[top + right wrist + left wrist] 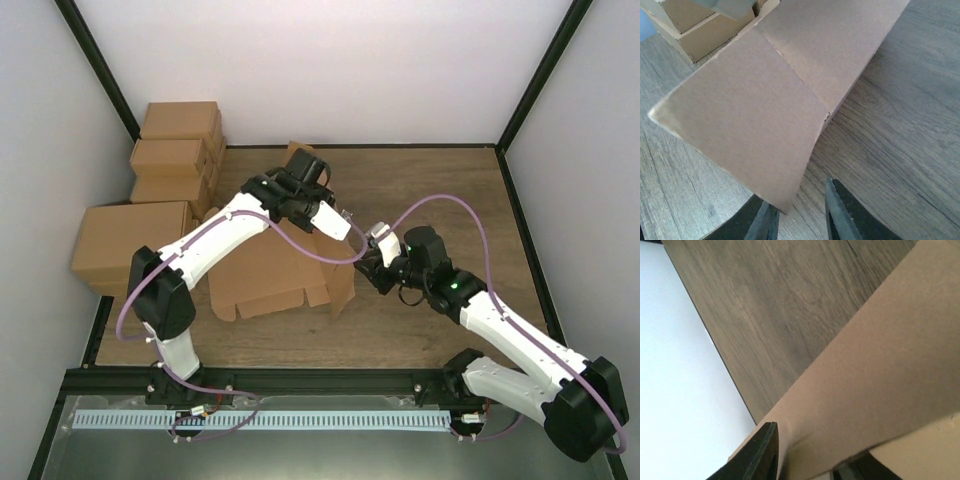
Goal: Fold the paper box
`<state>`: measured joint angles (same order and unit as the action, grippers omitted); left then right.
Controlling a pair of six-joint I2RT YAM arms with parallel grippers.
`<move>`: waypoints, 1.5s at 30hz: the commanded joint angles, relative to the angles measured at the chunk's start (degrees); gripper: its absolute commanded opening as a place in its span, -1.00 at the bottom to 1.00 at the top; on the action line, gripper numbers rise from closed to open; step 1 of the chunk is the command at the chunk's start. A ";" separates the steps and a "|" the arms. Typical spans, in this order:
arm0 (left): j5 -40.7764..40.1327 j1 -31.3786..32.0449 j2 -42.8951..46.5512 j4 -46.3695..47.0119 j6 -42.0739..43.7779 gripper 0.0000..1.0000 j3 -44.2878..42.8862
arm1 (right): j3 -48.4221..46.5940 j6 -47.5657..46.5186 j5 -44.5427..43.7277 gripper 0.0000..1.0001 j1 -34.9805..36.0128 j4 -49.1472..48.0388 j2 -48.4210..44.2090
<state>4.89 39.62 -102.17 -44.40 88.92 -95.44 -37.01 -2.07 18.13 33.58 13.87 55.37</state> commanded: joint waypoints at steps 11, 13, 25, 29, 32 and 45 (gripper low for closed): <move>-6.52 1.80 2.14 8.12 -5.36 -0.93 3.75 | 2.73 2.85 -0.73 -0.09 0.61 -4.30 -13.92; -8.92 2.73 1.47 9.87 -8.43 -0.92 3.26 | 3.63 3.53 -1.83 -0.05 0.61 -5.05 -16.03; -35.49 7.29 -5.86 16.79 -25.38 -0.92 -3.05 | 6.04 10.69 -16.91 0.20 0.61 -6.58 -25.71; -43.45 8.94 -7.19 14.84 -34.55 -0.93 -4.13 | 6.72 16.46 -21.56 0.34 0.62 -6.47 -25.52; -51.53 9.96 -9.58 9.07 -43.94 -0.92 -5.98 | 7.89 24.59 -25.63 0.45 0.63 -5.98 -25.17; -63.12 14.00 -11.46 -17.11 -85.53 -0.92 -6.69 | 11.10 29.89 -26.49 0.73 0.62 -10.41 -20.32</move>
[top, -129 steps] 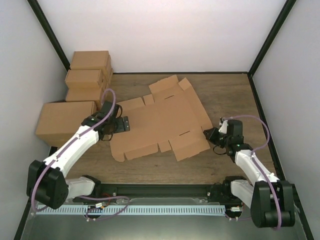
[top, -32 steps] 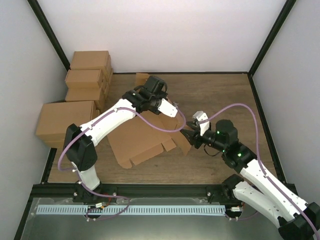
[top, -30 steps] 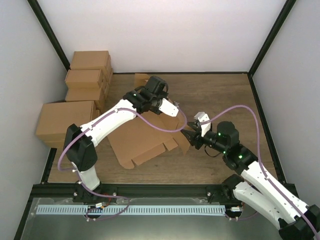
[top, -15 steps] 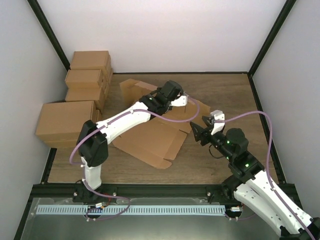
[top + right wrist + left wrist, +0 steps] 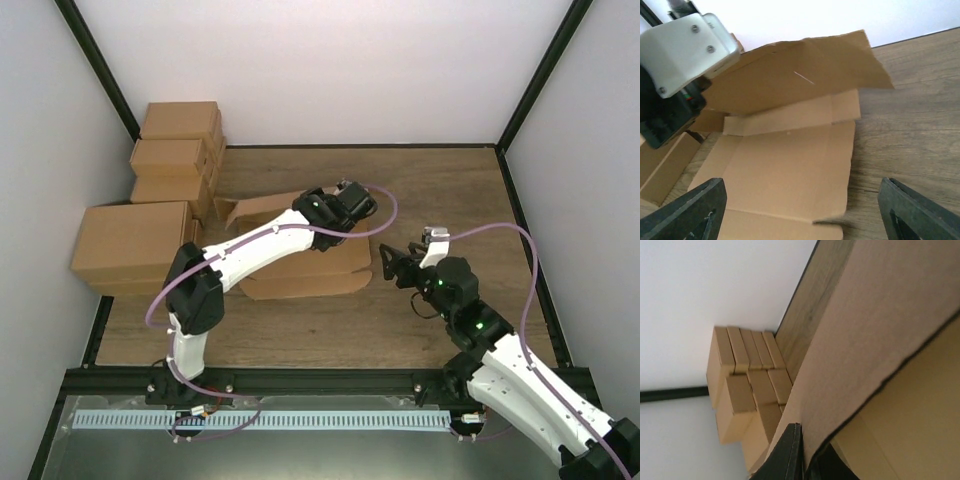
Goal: Fold the paper box
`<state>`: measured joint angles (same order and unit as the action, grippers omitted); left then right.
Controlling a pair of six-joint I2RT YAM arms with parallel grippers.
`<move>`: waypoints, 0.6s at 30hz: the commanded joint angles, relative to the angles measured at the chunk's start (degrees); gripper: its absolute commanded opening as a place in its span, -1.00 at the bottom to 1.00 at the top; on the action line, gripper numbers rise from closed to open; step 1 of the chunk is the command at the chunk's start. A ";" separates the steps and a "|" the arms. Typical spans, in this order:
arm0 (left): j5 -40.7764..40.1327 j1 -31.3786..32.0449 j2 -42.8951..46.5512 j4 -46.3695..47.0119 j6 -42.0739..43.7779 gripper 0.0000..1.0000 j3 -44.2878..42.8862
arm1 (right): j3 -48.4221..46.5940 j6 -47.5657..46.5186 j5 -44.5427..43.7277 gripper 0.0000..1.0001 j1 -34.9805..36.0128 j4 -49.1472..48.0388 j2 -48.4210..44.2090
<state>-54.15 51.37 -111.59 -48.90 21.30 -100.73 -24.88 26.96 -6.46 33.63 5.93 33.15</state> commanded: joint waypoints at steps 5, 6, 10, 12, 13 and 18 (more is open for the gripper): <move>-6.74 5.62 -1.39 -15.54 -24.68 -0.92 3.95 | -4.87 -0.35 2.40 0.81 0.48 0.39 10.09; -6.64 5.89 -0.82 -14.49 -24.34 -0.92 5.69 | -5.59 -0.04 2.21 0.81 0.32 1.07 12.12; -4.73 5.90 1.07 -11.01 -23.11 -0.90 10.36 | -7.10 -0.17 6.97 0.83 -5.89 0.87 17.60; -4.14 5.90 1.56 -10.49 -23.60 -0.89 10.96 | -6.80 0.25 13.72 0.82 -11.12 -1.04 17.83; -3.97 5.90 1.88 -10.29 -23.35 -0.89 11.06 | -6.69 0.67 16.05 0.82 -13.28 -1.81 17.90; -7.26 6.00 2.95 -10.71 -19.99 -0.88 9.71 | -8.34 -0.28 19.28 0.83 -17.09 -2.48 19.62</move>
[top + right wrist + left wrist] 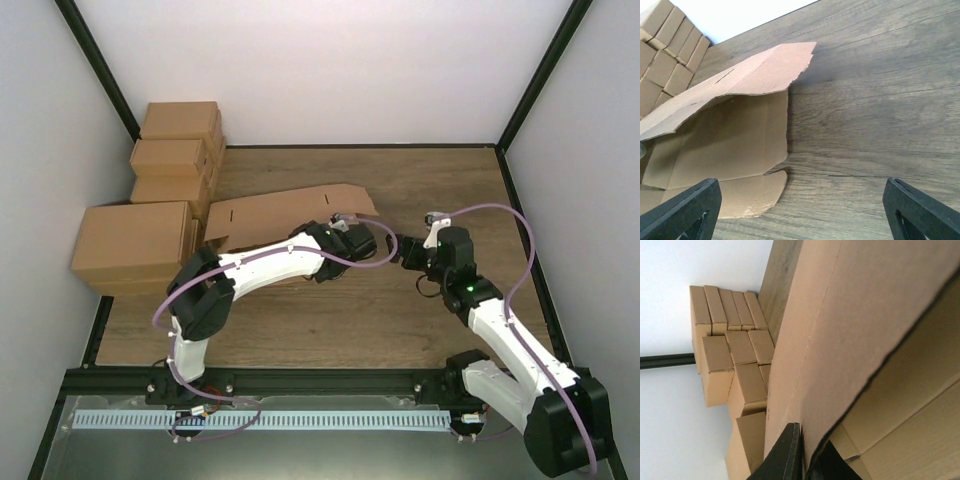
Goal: Fold the paper box
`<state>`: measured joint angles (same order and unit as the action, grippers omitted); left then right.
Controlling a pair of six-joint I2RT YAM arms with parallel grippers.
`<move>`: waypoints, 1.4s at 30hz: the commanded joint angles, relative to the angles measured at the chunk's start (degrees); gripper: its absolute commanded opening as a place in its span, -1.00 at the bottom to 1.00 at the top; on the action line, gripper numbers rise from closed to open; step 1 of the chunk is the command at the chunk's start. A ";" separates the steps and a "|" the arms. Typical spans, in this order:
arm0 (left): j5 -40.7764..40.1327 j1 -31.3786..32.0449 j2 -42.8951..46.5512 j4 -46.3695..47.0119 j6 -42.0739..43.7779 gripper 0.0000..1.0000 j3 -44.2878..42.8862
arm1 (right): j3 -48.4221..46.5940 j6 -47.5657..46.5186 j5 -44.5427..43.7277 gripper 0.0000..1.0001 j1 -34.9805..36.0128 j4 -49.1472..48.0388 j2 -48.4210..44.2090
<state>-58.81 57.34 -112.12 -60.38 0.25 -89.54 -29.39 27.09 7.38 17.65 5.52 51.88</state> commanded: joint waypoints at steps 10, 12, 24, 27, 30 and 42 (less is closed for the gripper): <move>-7.30 0.31 4.89 1.69 6.42 -0.81 -6.09 | 2.49 5.38 12.60 0.75 -1.09 -4.88 1.33; -8.42 0.23 4.87 3.58 8.45 -0.80 -6.89 | 4.01 5.20 16.95 0.71 -0.99 -6.16 2.18; -8.05 -1.92 4.41 14.01 17.81 -0.80 -7.85 | 9.44 10.84 19.85 0.49 8.60 -17.82 8.24; -7.25 -3.20 3.90 15.50 19.20 -0.82 -7.81 | 10.63 13.46 17.53 0.42 11.24 -22.38 10.93; -5.86 -4.39 3.59 17.35 20.60 -0.83 -7.70 | 11.75 16.77 15.73 0.29 12.84 -29.21 13.89; -0.91 -8.35 2.80 21.46 25.19 -0.89 -7.44 | 1.40 21.96 15.30 -0.99 16.54 -43.05 36.25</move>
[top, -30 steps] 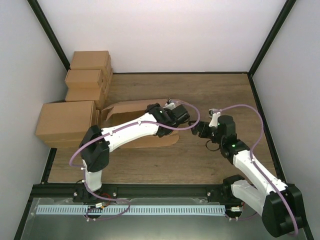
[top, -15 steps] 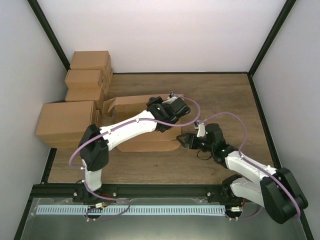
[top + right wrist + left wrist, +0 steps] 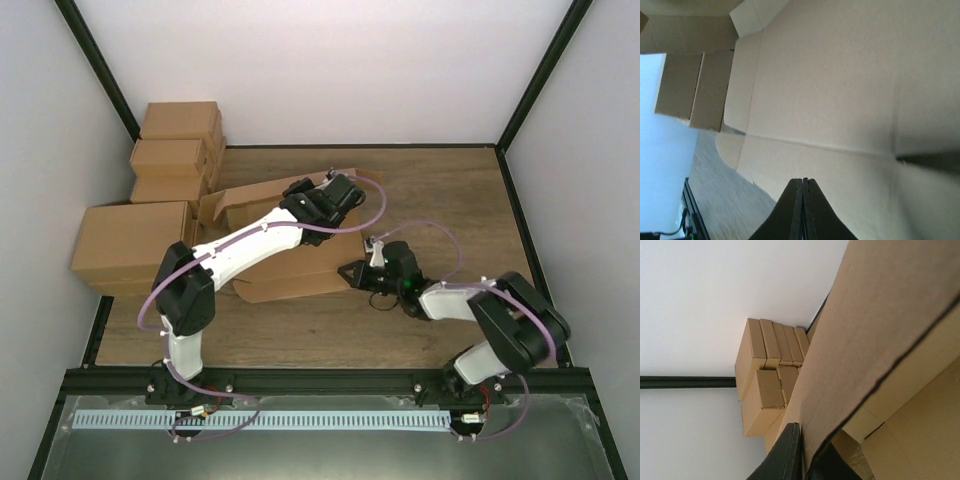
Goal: Fold the paper box
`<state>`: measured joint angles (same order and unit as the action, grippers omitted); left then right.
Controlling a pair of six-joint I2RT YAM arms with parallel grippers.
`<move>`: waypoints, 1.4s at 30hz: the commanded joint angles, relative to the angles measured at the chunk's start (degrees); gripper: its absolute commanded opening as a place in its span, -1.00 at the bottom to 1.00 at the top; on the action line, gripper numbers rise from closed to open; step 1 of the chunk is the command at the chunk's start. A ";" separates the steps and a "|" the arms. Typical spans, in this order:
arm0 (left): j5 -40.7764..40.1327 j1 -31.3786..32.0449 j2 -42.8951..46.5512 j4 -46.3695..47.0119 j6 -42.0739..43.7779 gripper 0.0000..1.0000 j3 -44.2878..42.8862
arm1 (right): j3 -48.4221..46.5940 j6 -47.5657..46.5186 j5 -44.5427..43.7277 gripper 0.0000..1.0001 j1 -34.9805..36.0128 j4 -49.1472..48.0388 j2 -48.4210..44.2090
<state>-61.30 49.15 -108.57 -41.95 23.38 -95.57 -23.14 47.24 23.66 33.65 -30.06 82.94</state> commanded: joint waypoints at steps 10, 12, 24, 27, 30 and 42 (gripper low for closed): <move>2.25 -0.22 -2.53 4.33 3.96 -0.91 -1.59 | -11.63 1.27 -4.34 -0.99 0.65 -1.32 17.99; 1.76 -0.02 -3.17 3.31 3.71 -0.91 -1.99 | -10.64 0.79 -4.30 -0.99 0.63 -0.38 17.66; -7.57 7.03 -6.62 -7.80 -2.29 -0.89 -7.06 | -3.76 -6.42 -4.44 -0.99 -1.25 12.49 8.11; -8.38 8.14 -7.37 -10.49 -4.36 -0.88 -7.05 | -2.38 -7.44 -3.95 -0.99 -3.09 16.69 5.81; -8.96 8.82 -8.48 -12.03 -6.04 -0.88 -7.25 | -1.12 -8.30 -2.98 -0.99 -5.36 19.97 3.25; -8.27 11.52 -9.36 -22.29 -14.40 -0.85 -12.02 | 0.77 -8.86 -11.97 -0.98 -7.89 31.71 -18.43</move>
<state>-68.79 59.48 -117.32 -59.61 13.08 -104.86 -22.22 39.94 15.88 26.65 -2.76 70.61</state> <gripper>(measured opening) 0.070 0.010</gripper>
